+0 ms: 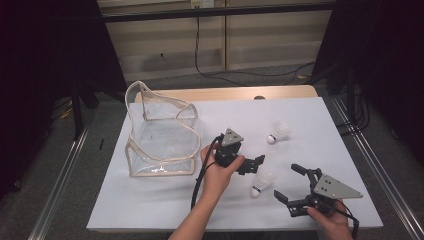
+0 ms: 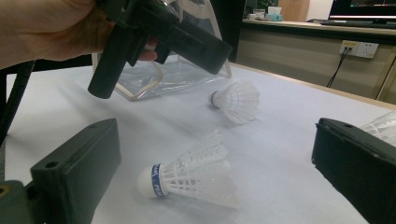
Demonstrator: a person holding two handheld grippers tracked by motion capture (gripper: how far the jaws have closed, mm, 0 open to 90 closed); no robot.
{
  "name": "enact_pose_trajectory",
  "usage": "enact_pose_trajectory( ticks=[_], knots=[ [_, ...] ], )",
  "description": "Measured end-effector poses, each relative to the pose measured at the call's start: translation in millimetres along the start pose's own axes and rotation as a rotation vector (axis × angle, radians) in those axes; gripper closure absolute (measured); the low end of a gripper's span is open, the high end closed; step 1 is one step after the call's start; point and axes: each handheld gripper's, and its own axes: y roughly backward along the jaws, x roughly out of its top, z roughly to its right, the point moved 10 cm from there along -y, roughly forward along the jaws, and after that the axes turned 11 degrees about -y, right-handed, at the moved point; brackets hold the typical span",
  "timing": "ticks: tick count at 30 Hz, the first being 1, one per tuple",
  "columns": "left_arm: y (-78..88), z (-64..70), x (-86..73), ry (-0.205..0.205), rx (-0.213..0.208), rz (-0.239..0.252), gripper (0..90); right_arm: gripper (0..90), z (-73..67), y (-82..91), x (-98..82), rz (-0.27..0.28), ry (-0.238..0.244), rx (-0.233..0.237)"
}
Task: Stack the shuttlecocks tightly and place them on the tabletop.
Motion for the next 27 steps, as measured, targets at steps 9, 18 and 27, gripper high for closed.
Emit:
enact_pose_trajectory(
  ticks=[9,18,27],
  knots=[
    [7.8,4.5,-8.0,-0.004,-0.025,0.008,3.6,0.6,2.4,0.4,-0.5,-0.005,-0.006,-0.007],
    [15.0,8.4,-15.8,-0.006,-0.047,0.022,3.7,0.7,1.9,-0.8,-1.1,-0.009,-0.001,-0.005],
    [23.2,14.5,-16.3,-0.016,-0.082,0.041,3.9,0.6,1.8,-0.2,-0.4,-0.008,-0.001,-0.006]
  ],
)
